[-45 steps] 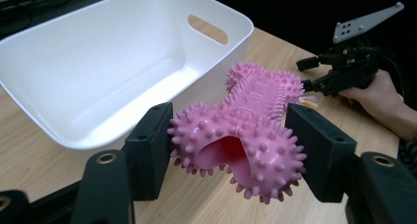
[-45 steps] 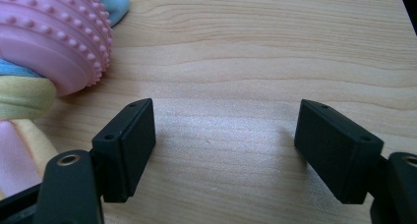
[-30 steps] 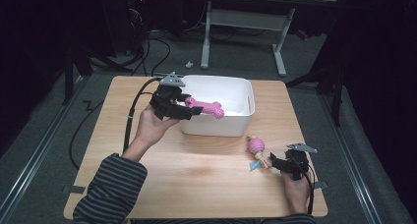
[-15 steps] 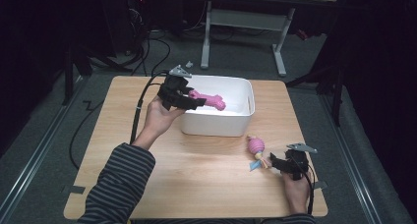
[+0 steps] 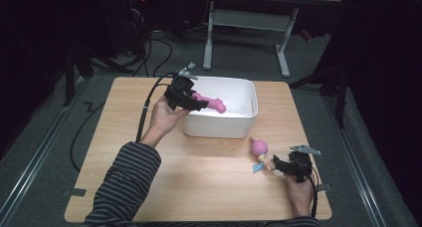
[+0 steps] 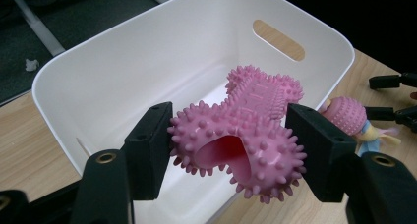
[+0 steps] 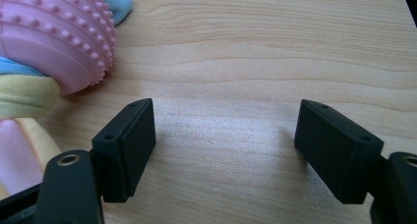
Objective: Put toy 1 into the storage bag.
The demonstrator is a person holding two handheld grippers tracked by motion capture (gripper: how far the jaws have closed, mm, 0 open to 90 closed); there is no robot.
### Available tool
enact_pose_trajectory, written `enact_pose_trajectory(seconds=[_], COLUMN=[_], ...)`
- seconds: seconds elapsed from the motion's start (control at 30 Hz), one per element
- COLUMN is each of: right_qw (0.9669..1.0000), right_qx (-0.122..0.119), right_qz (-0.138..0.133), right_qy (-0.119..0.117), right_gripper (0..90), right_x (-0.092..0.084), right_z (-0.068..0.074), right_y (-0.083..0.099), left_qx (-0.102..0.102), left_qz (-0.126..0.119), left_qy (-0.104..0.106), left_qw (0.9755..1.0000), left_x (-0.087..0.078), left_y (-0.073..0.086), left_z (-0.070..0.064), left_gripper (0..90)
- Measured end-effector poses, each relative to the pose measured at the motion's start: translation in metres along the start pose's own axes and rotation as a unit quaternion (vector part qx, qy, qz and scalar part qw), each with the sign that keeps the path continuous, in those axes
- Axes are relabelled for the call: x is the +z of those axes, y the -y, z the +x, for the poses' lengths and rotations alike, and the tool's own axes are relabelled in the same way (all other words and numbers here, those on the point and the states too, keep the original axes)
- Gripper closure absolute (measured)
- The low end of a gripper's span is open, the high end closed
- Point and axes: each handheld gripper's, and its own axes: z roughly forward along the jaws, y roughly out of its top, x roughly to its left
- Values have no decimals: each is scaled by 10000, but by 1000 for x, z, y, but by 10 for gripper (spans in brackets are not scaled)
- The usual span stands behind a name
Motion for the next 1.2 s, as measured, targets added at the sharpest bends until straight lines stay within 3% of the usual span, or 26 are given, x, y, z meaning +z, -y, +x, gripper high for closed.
enact_pose_trajectory(seconds=[1.2], right_qw=[10000], right_qx=[1], right_qz=[-7], right_qy=[-4], right_gripper=[236], right_x=[0], right_z=[0], right_y=[0], left_qx=[-81], left_qz=[491], left_qy=[-40], left_qw=[9988], left_x=[29], left_y=[9], left_z=[10], left_gripper=[360])
